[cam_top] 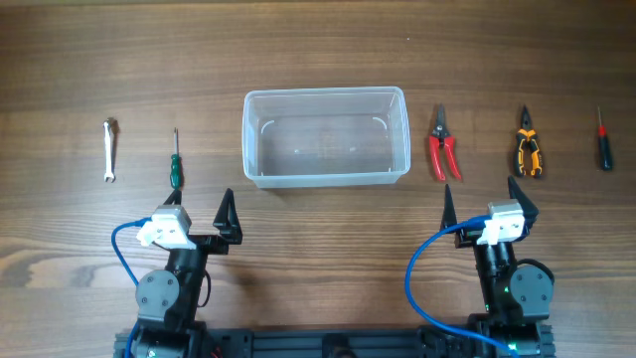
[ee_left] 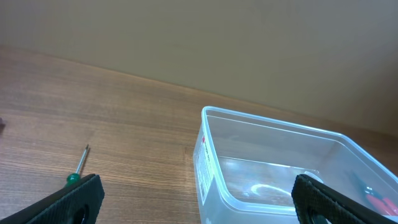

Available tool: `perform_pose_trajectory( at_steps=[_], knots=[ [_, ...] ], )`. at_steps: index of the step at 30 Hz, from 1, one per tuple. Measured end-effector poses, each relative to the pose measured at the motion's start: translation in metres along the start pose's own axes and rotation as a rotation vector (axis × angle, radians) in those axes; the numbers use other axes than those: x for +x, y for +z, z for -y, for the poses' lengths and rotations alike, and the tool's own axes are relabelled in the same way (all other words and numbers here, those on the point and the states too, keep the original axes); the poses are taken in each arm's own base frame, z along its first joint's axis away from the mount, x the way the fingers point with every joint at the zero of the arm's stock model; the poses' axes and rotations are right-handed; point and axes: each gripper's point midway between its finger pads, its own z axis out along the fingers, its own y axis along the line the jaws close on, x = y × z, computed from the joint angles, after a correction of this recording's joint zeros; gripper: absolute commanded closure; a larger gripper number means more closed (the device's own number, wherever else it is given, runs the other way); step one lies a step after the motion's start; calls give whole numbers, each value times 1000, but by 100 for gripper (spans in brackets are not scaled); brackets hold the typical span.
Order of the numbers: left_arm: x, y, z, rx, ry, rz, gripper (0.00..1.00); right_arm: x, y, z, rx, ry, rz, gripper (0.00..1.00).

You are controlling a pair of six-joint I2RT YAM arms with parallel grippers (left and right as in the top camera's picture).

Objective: Pack container

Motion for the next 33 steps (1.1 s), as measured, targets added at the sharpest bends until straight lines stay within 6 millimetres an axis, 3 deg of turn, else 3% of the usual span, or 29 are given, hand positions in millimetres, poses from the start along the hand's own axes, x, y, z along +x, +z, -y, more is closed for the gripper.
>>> perform_pose_trajectory(
  at_steps=[16,22,26,33],
  knots=[
    [0,0,0,0,0,0,0,0,0,-1,-3,1,1,0],
    [0,0,0,0,0,0,0,0,0,-1,-5,141,-1,0],
    [0,0,0,0,0,0,0,0,0,-13,-76,281,-6,0],
    [0,0,0,0,0,0,0,-7,-6,-40,-238,347,-36,0]
  ],
)
